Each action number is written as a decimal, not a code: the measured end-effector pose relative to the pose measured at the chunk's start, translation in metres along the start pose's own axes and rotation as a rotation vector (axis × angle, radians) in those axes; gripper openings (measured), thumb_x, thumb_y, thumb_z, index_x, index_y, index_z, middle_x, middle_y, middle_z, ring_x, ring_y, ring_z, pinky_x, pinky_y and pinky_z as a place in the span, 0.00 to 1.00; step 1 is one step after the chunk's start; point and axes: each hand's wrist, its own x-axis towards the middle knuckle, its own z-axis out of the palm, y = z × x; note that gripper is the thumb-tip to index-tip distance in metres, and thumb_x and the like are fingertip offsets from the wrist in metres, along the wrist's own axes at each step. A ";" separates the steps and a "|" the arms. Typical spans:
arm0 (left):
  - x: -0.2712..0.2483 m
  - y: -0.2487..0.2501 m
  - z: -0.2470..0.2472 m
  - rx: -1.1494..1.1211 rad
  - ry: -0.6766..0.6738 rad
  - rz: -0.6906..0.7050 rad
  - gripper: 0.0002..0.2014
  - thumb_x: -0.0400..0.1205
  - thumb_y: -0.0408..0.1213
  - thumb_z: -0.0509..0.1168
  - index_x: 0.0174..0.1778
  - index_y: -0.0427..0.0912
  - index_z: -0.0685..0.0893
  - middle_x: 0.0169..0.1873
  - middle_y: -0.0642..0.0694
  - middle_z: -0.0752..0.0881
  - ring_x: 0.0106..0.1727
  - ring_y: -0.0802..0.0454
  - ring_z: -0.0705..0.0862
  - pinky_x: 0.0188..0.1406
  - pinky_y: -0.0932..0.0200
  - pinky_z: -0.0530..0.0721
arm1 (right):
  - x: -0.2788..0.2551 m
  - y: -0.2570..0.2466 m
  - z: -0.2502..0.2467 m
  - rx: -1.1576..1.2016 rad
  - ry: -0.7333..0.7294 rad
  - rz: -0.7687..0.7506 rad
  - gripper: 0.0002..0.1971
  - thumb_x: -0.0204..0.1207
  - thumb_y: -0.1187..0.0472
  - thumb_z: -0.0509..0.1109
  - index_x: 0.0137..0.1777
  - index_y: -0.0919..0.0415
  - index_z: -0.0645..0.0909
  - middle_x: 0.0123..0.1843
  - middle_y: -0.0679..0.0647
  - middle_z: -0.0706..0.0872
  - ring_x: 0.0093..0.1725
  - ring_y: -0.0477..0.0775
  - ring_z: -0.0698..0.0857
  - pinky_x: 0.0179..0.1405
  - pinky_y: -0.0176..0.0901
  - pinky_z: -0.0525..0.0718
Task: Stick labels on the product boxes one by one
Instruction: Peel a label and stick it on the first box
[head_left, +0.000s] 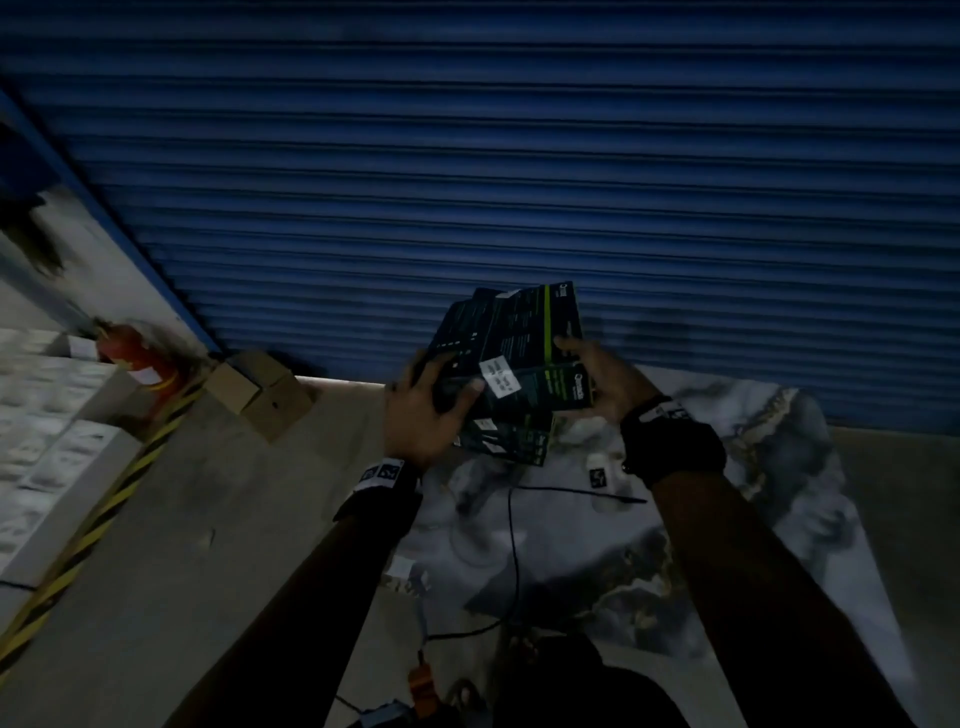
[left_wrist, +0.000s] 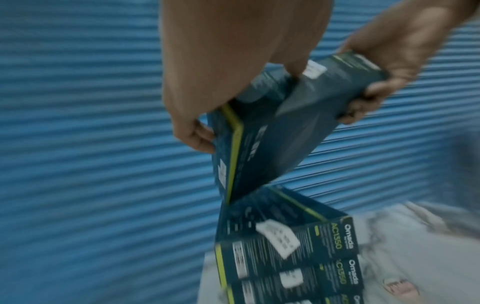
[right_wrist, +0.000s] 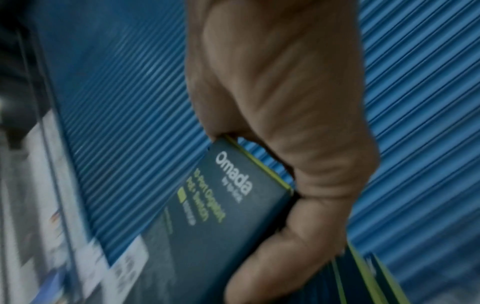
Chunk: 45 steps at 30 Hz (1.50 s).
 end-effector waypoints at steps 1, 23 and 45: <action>-0.003 0.006 -0.007 0.067 0.014 0.077 0.33 0.79 0.74 0.63 0.77 0.61 0.77 0.81 0.48 0.71 0.78 0.42 0.75 0.77 0.46 0.73 | -0.010 -0.005 -0.004 0.023 -0.017 0.001 0.24 0.74 0.42 0.79 0.65 0.55 0.86 0.61 0.61 0.90 0.61 0.66 0.89 0.58 0.73 0.88; -0.069 0.230 0.052 0.376 0.036 0.318 0.39 0.78 0.71 0.61 0.74 0.42 0.77 0.61 0.42 0.84 0.58 0.35 0.83 0.36 0.46 0.86 | -0.129 0.005 -0.140 0.155 0.222 -0.547 0.17 0.85 0.48 0.70 0.70 0.45 0.73 0.65 0.54 0.87 0.59 0.56 0.90 0.46 0.46 0.91; -0.161 0.204 0.171 0.005 -0.329 0.191 0.28 0.87 0.54 0.60 0.84 0.54 0.66 0.65 0.42 0.85 0.53 0.40 0.88 0.45 0.47 0.88 | -0.078 0.148 -0.232 -0.530 -0.045 -0.644 0.36 0.84 0.72 0.66 0.86 0.52 0.55 0.83 0.45 0.69 0.81 0.39 0.70 0.82 0.50 0.69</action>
